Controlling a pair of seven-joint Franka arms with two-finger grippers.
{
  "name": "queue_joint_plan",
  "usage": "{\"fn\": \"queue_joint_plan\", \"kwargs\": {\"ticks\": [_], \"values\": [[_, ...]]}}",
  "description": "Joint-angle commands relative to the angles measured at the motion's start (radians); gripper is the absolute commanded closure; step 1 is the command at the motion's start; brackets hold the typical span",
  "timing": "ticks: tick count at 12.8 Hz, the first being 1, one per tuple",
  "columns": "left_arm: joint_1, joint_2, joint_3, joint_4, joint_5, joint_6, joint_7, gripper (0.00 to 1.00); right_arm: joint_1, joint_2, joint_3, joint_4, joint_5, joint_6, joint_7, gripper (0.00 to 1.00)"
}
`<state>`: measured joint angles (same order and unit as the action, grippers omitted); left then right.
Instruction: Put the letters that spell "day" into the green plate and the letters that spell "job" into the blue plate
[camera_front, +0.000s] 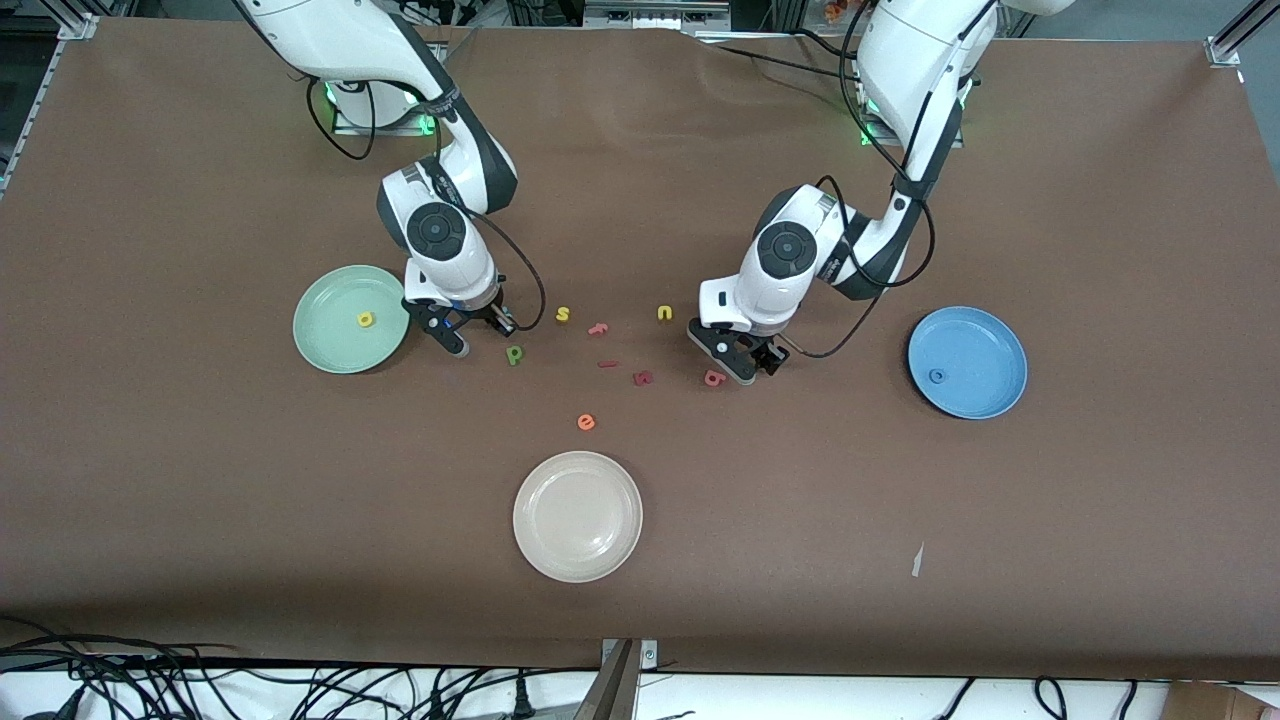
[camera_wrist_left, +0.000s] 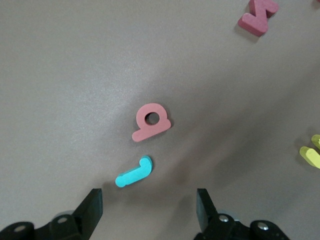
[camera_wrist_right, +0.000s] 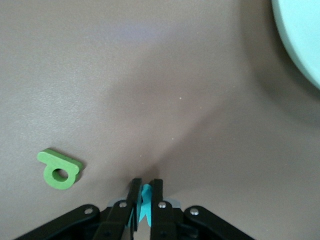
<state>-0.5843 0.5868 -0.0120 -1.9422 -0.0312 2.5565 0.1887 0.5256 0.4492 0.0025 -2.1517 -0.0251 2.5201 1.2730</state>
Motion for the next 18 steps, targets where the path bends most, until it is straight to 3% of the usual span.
{"fn": "queue_joint_plan", "kwargs": {"ticks": [1, 4, 8, 9, 10, 11, 12, 14, 18], "values": [[-0.011, 0.025, 0.009, 0.028, 0.031, 0.007, 0.009, 0.16, -0.001, -0.01, -0.004, 0.085, -0.016, -0.152, -0.044, 1.0], [-0.012, 0.039, 0.009, 0.043, 0.033, 0.007, 0.009, 0.2, -0.002, -0.044, -0.044, 0.141, -0.015, -0.306, -0.143, 1.0], [-0.012, 0.044, 0.009, 0.046, 0.033, 0.007, 0.011, 0.3, -0.004, -0.142, -0.215, 0.084, -0.007, -0.418, -0.574, 1.0], [-0.014, 0.047, 0.009, 0.055, 0.033, 0.007, 0.011, 0.38, -0.004, -0.171, -0.258, 0.043, -0.007, -0.409, -0.69, 1.0], [-0.014, 0.048, 0.009, 0.055, 0.033, 0.007, 0.011, 0.48, -0.004, -0.185, -0.304, 0.023, -0.007, -0.405, -0.789, 0.91], [-0.014, 0.05, 0.01, 0.057, 0.033, 0.007, 0.011, 0.52, -0.004, -0.187, -0.329, 0.023, -0.007, -0.408, -0.87, 0.22], [-0.014, 0.05, 0.009, 0.057, 0.033, 0.007, 0.011, 0.52, -0.004, -0.184, -0.351, 0.027, -0.007, -0.412, -0.914, 0.0], [-0.014, 0.05, 0.009, 0.057, 0.033, 0.007, 0.011, 0.58, 0.001, -0.185, -0.345, 0.032, 0.002, -0.42, -0.903, 0.0], [-0.014, 0.05, 0.009, 0.057, 0.033, 0.007, 0.011, 0.82, 0.01, -0.146, -0.244, 0.091, 0.063, -0.408, -0.703, 0.0]]}}
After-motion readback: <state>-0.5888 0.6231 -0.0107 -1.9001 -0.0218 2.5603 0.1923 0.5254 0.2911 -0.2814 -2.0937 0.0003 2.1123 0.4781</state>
